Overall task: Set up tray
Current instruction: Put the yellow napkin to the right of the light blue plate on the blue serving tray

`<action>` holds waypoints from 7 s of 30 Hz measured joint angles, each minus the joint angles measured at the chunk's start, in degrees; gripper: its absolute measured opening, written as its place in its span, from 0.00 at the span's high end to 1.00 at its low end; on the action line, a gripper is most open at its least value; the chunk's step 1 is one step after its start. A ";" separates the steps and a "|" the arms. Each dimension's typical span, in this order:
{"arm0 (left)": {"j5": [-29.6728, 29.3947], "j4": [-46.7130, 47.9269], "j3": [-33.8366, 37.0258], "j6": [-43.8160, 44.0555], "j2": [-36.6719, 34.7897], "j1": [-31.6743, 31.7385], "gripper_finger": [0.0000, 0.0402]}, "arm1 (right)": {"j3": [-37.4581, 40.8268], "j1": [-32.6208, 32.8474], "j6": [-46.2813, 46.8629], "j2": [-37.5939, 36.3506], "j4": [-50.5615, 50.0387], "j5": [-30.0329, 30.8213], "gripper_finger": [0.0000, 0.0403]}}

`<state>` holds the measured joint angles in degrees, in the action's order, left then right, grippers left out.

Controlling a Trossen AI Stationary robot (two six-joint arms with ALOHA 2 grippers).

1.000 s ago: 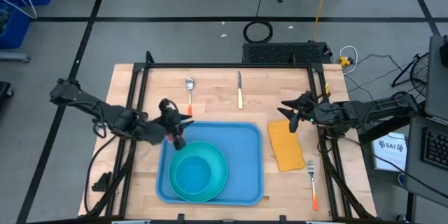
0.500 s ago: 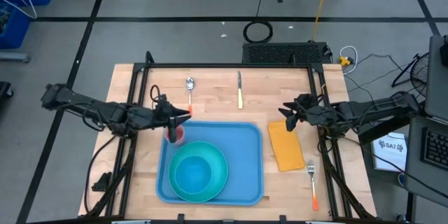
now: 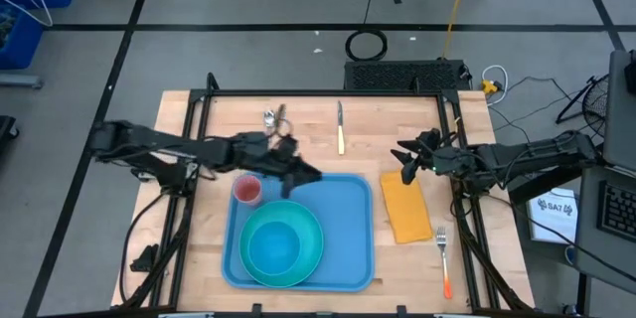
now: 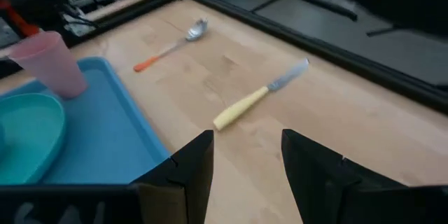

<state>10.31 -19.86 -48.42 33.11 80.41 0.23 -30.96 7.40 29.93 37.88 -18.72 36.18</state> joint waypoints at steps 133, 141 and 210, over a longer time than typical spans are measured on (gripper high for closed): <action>-22.86 65.86 -56.68 -30.63 34.22 -9.48 1.00 | 4.46 -27.53 -6.92 37.95 18.92 -27.82 1.00; -22.81 65.91 -56.65 -30.33 34.22 -8.85 1.00 | 4.32 -32.58 -9.97 37.80 28.91 -31.94 1.00; -15.58 57.85 -48.66 -29.66 34.18 -2.27 0.99 | 4.20 -29.88 -12.72 35.55 26.66 -33.45 1.00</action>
<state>-5.28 37.99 -97.08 3.45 114.59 -2.04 -26.76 -22.48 17.21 73.44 7.94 2.73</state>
